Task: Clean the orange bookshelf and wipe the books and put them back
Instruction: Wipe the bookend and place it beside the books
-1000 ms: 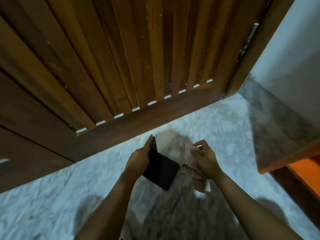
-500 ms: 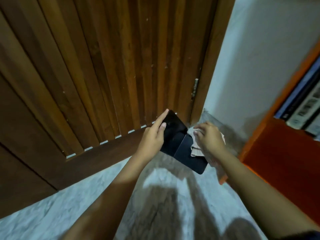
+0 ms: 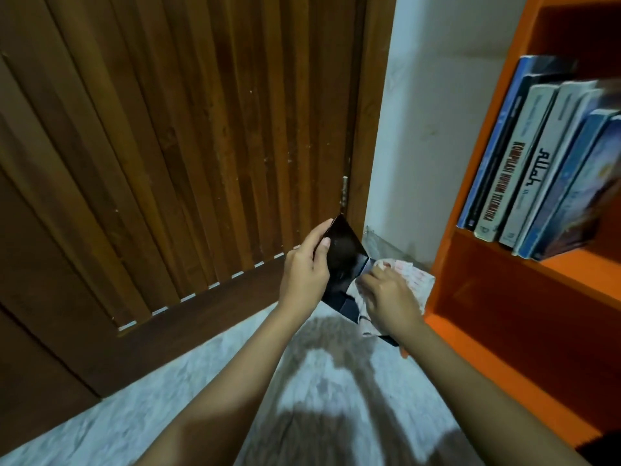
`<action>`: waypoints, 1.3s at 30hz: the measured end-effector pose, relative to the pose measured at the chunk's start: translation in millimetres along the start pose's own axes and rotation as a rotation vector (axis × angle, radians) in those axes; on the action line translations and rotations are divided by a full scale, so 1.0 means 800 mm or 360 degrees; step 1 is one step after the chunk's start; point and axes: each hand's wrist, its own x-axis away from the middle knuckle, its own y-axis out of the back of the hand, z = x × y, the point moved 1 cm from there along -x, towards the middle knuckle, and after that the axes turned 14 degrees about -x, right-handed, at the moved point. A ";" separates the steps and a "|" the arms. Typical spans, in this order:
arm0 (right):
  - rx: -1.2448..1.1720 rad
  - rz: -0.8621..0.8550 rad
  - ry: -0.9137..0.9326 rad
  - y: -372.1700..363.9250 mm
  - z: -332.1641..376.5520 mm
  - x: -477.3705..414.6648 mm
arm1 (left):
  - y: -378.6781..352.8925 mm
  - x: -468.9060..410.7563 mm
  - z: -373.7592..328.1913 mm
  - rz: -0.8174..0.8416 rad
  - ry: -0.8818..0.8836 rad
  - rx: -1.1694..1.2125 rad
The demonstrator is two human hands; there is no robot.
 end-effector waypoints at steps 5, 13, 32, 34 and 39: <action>-0.0094 0.0113 0.0016 -0.033 0.019 0.030 | 0.001 0.005 -0.002 -0.0073 0.0055 0.0056; -0.0786 0.0170 -0.0229 -0.039 0.050 0.043 | 0.013 0.005 0.020 -0.0480 0.0308 0.0186; -0.1003 -0.0559 -0.0588 -0.002 0.108 -0.047 | 0.020 0.002 -0.011 -0.0672 0.0220 0.0612; -0.1004 -0.0575 -0.0578 0.000 0.107 -0.051 | 0.021 0.000 -0.014 -0.0641 0.0218 0.0608; -0.0952 -0.0609 -0.0496 0.006 0.104 -0.066 | 0.028 -0.010 -0.018 -0.0556 0.0181 0.0621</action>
